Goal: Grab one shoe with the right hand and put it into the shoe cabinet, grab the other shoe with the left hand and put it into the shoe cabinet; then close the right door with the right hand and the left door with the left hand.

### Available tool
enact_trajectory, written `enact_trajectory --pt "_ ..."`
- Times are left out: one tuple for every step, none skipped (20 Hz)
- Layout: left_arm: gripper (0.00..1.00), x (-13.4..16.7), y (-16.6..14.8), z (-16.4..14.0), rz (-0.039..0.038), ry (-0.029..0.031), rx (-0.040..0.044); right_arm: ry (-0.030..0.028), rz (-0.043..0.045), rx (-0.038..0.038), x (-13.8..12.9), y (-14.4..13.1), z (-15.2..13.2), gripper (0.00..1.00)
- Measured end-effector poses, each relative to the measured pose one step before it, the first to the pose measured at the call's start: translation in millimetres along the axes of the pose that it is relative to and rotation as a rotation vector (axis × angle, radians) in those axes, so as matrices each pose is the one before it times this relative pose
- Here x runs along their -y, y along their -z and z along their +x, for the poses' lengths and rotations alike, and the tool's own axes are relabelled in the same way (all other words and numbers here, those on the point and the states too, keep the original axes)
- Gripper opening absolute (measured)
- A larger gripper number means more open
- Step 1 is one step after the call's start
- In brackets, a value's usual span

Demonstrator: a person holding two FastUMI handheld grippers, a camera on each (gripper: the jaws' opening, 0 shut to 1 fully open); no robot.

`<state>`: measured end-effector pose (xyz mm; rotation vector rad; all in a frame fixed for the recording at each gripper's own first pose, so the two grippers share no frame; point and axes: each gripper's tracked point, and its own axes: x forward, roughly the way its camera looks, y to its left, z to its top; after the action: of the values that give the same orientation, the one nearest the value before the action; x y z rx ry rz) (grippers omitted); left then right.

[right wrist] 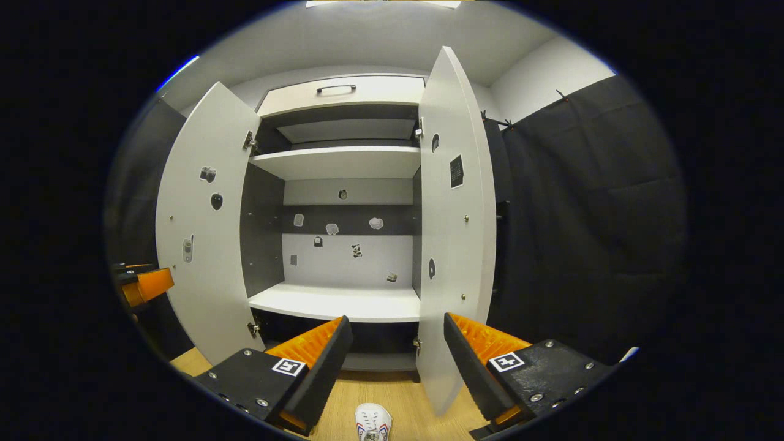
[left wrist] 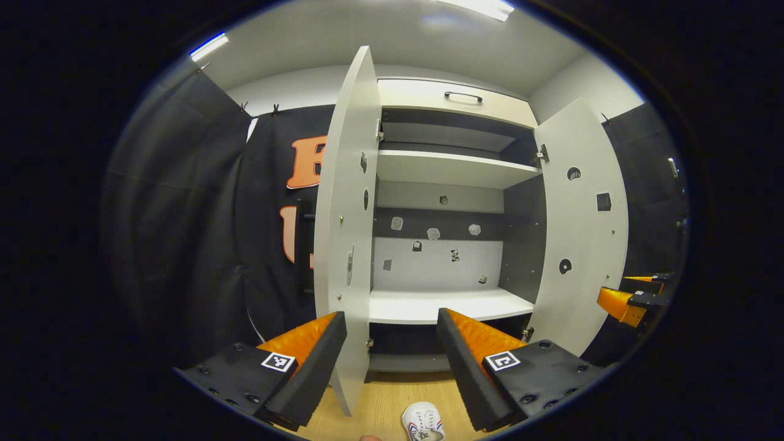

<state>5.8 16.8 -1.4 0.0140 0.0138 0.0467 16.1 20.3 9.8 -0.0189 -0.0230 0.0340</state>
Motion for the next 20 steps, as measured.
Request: enact_trajectory --pt "0.96 0.21 0.56 0.63 -0.00070 0.00138 -0.00178 0.00228 -0.00418 -0.00182 0.43 1.61 -0.15 0.93" --pt "0.96 -0.78 1.93 0.26 0.00079 -0.00076 -0.00178 0.00178 -0.00403 -0.00302 0.08 2.31 0.76 0.93" --pt "0.96 -0.44 0.95 0.21 0.00109 -0.00085 -0.00192 0.00064 -0.00277 -0.00325 0.17 2.12 0.55 0.93" --pt "0.96 -0.36 0.53 0.50 0.00047 -0.00149 -0.00199 -0.00032 -0.00208 -0.00396 -0.26 2.89 0.46 0.93" --pt "0.96 -0.45 1.05 -0.59 -0.00058 -0.00033 -0.00257 -0.00023 -0.00050 -0.00328 0.09 3.50 0.95 0.93" --pt "0.96 -0.22 1.08 0.10 -0.00033 -0.00152 -0.00187 -0.00059 0.00017 -0.00836 -0.16 4.85 0.98 0.93" --pt "0.96 -1.04 1.06 0.15 0.00008 -0.00165 -0.00108 -0.00097 0.00265 -0.00987 0.00 5.52 1.63 0.93" --pt "0.96 -0.46 0.92 -1.00 -0.00070 -0.00178 -0.00186 -0.00093 0.00459 -0.01067 -0.87 7.00 1.21 0.93" --pt "0.96 -0.23 -0.03 0.14 -0.00056 0.00031 -0.00278 -0.00464 0.00431 -0.01067 -1.23 7.99 1.90 0.93" --pt "0.96 -0.34 0.74 1.89 -0.00069 -0.00071 -0.00267 -0.00271 0.00119 -0.01399 -0.86 10.29 2.42 0.93" --pt "0.97 -0.10 -0.04 -0.88 0.00037 -0.00059 -0.00133 0.00039 -0.00475 -0.01467 0.41 12.33 1.89 0.93" --pt "0.96 -0.44 0.98 -0.47 0.00164 -0.00136 -0.00105 0.00412 -0.00924 -0.02307 0.36 15.09 3.21 0.93" --pt "0.97 -0.85 -0.26 -0.58 0.00259 -0.00141 -0.00051 -0.00073 -0.00641 -0.03386 -0.76 18.46 3.85 0.93" --pt "0.97 -0.43 -0.45 -1.12 0.00286 -0.00167 0.00093 -0.00052 -0.00333 -0.03279 -0.99 18.78 3.95 0.93" --pt "0.97 -0.68 0.19 -0.28 0.00349 -0.00183 0.00069 -0.00184 -0.00231 -0.03097 -1.46 18.86 5.31 0.93" --pt "0.97 -1.22 -0.08 0.52 0.00372 -0.00304 0.00007 -0.00363 0.00058 -0.03250 -1.47 18.47 5.11 0.93" --pt "0.97 -0.83 0.20 0.08 0.00167 -0.00291 -0.00142 -0.00102 0.00054 -0.04390 -1.44 21.44 6.33 0.93" --pt "0.97 -0.64 0.45 -0.12 0.00163 -0.00297 -0.00079 -0.00102 -0.00445 -0.03468 -1.27 19.89 5.16 0.93" --pt "0.97 -1.15 -0.37 -0.67 0.00386 -0.00318 0.00194 0.00042 -0.00740 -0.03630 -0.61 19.00 5.01 0.94" --pt "0.97 -1.83 0.59 -0.56 0.00456 -0.00518 -0.00092 -0.00310 -0.00563 -0.02852 -1.99 17.16 6.97 0.93"
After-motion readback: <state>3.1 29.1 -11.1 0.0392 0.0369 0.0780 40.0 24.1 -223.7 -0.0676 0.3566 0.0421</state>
